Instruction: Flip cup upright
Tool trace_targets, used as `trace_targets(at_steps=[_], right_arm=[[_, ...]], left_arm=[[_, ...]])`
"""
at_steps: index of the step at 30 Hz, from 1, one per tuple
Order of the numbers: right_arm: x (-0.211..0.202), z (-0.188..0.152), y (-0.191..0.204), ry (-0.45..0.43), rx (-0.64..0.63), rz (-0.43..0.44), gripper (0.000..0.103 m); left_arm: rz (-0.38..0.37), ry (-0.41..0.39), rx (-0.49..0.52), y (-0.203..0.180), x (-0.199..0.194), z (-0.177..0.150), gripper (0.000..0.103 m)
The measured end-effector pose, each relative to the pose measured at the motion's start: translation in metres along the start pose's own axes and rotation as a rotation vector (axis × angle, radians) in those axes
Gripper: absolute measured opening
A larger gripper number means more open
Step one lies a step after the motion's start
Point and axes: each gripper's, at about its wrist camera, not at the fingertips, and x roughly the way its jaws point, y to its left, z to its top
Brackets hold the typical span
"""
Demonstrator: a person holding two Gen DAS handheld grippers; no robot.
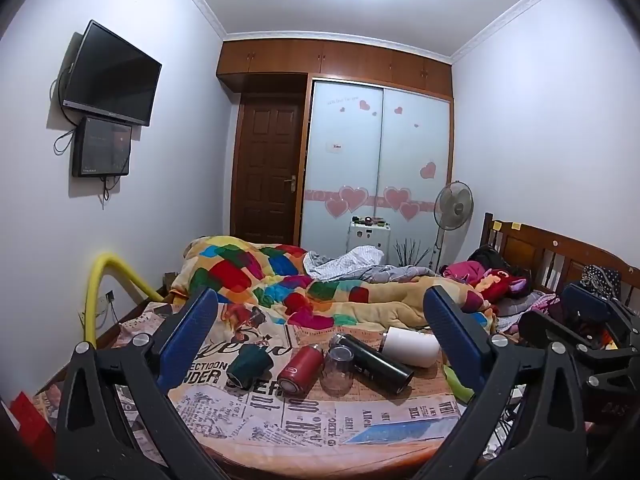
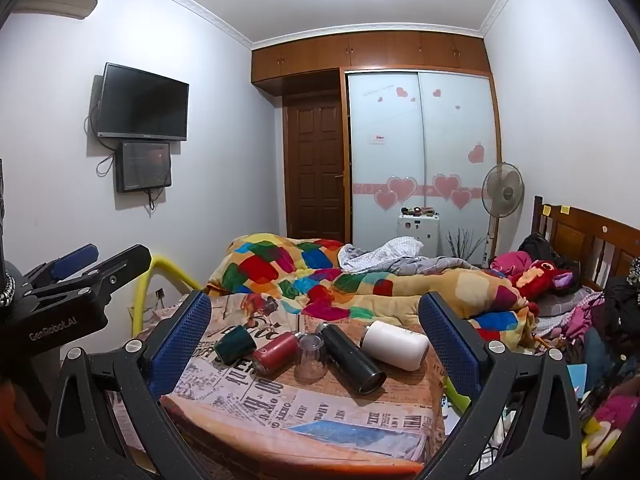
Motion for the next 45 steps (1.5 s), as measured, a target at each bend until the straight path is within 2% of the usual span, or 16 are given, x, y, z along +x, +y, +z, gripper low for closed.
trace_targets(at_steps=[45], right_arm=[[-0.0015, 0.0001, 0.0006, 0.001, 0.002, 0.000, 0.103]], left_arm=[[0.004, -0.029, 0.028, -0.0014, -0.0067, 0.0079, 0.103]])
